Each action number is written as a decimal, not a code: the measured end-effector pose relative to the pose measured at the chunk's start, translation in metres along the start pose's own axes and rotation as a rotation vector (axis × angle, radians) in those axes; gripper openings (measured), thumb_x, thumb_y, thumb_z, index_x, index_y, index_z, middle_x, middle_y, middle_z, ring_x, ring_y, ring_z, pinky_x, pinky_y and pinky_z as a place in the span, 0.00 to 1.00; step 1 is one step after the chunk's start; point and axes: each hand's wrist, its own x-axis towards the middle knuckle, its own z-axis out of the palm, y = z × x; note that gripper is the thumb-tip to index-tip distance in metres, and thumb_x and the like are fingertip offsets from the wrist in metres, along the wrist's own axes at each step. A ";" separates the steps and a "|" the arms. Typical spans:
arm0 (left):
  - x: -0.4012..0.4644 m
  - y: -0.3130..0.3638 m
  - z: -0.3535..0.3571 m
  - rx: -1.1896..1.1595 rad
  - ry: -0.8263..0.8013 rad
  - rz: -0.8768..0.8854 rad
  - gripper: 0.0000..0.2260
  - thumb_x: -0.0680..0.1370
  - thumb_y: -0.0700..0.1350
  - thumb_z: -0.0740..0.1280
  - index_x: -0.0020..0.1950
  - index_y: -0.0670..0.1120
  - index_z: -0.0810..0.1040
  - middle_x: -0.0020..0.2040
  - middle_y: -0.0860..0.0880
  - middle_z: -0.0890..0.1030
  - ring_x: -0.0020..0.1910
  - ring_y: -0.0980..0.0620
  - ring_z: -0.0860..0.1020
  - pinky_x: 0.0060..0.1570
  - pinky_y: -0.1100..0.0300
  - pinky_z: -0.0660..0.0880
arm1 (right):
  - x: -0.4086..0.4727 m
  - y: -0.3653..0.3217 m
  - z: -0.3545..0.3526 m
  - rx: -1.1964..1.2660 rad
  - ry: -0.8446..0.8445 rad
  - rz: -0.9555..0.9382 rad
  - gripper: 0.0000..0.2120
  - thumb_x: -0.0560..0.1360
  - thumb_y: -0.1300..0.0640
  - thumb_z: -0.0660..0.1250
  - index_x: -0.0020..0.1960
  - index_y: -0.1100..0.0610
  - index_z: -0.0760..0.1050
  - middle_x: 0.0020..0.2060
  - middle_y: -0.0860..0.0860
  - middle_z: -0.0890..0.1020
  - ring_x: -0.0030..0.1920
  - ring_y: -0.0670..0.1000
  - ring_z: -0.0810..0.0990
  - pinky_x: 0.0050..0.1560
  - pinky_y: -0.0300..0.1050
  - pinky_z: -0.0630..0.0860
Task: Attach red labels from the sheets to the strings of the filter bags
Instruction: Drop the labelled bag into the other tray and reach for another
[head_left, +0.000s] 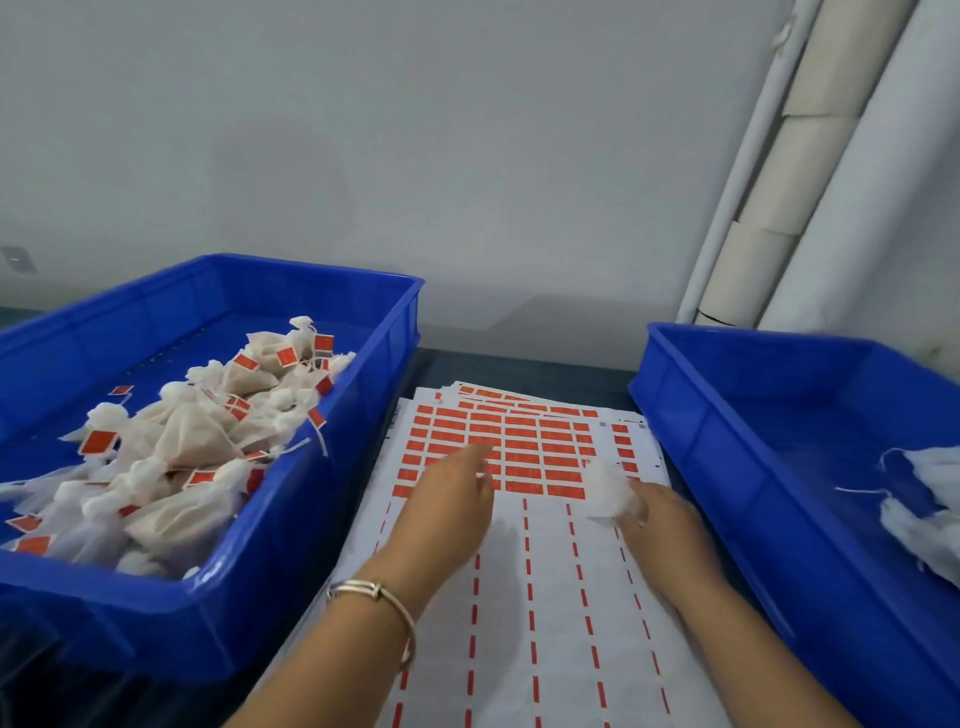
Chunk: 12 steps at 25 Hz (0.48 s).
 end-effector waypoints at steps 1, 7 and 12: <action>-0.001 -0.004 0.013 -0.022 -0.017 -0.022 0.19 0.80 0.49 0.61 0.70 0.56 0.66 0.66 0.54 0.73 0.61 0.52 0.75 0.51 0.62 0.74 | 0.001 0.000 -0.001 0.034 0.036 0.013 0.10 0.79 0.52 0.61 0.56 0.52 0.77 0.49 0.48 0.81 0.43 0.47 0.81 0.46 0.46 0.81; 0.000 -0.020 0.047 -0.341 -0.031 -0.121 0.07 0.79 0.49 0.63 0.53 0.62 0.73 0.57 0.60 0.78 0.42 0.65 0.73 0.36 0.76 0.65 | -0.001 -0.028 -0.005 0.446 0.075 0.162 0.12 0.80 0.51 0.60 0.39 0.51 0.73 0.37 0.39 0.77 0.37 0.44 0.78 0.32 0.35 0.70; -0.001 -0.020 0.031 -0.569 -0.079 -0.111 0.24 0.74 0.52 0.69 0.61 0.72 0.62 0.56 0.67 0.68 0.49 0.63 0.74 0.29 0.75 0.70 | -0.026 -0.054 0.013 0.741 -0.205 0.230 0.04 0.77 0.42 0.62 0.45 0.41 0.71 0.44 0.35 0.72 0.44 0.44 0.73 0.35 0.37 0.69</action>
